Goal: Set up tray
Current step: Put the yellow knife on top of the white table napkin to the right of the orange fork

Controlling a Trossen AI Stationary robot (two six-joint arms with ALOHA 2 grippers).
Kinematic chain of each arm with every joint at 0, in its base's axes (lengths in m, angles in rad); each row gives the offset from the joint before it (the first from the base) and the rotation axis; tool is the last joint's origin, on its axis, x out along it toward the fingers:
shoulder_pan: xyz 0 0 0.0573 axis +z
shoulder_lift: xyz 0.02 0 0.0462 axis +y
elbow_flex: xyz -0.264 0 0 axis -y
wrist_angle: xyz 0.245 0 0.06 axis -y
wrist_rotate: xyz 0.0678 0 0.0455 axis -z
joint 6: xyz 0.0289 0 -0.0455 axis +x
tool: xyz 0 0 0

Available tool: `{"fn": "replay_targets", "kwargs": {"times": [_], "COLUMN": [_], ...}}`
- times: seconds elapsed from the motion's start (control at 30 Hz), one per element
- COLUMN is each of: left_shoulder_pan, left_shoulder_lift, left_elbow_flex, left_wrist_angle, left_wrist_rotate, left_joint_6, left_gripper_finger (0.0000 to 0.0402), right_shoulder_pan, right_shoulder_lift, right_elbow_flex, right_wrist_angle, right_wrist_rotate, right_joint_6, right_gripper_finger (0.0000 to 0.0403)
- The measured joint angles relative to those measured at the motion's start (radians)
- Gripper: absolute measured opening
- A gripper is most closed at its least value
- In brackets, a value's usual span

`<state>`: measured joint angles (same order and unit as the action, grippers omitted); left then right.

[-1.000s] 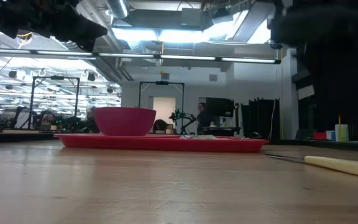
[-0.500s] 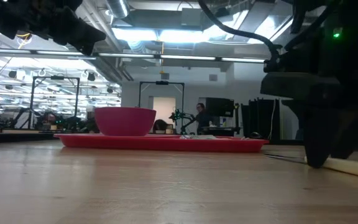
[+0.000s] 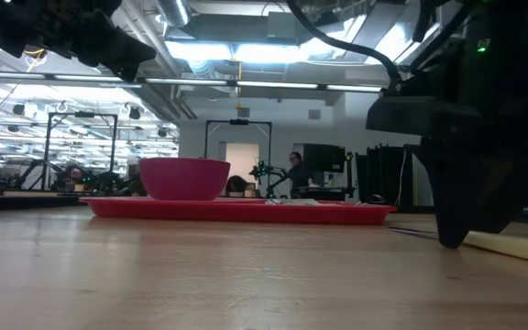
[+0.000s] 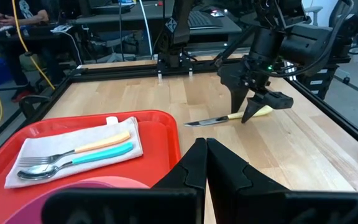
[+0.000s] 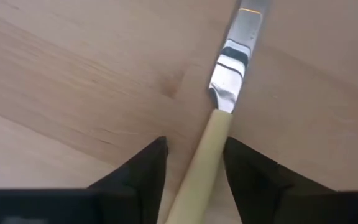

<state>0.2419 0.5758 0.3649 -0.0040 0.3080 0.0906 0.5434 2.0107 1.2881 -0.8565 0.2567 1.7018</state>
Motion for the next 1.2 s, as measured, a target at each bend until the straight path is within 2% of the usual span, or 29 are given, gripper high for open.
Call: {"fn": "replay_targets", "kwargs": {"times": [0.37,0.67,1.0,1.2], "left_shoulder_pan": [0.000,0.000,0.000,0.000], "left_shoulder_lift": [0.000,0.000,0.000,0.000], "left_elbow_flex": [0.000,0.000,0.000,0.000], "left_wrist_angle": [0.000,-0.001,-0.001,-0.001], "left_wrist_rotate": [0.000,0.001,0.001,0.001], "left_joint_6": [-0.002,-0.002,-0.001,0.000], "left_gripper_finger": [0.0002,0.0002,0.0002,0.0002], "right_shoulder_pan": [0.000,0.002,0.020,0.015], "right_shoulder_lift": [0.002,0.003,-0.007,-0.068], "right_elbow_flex": [0.001,0.000,0.014,0.018], "right_wrist_angle": [0.003,0.005,0.019,0.024], "right_wrist_rotate": [-0.007,0.024,0.052,0.023], "right_joint_6": [0.025,0.074,0.034,-0.133], "right_gripper_finger": [0.0125,0.0049,0.0048,0.0048]}}
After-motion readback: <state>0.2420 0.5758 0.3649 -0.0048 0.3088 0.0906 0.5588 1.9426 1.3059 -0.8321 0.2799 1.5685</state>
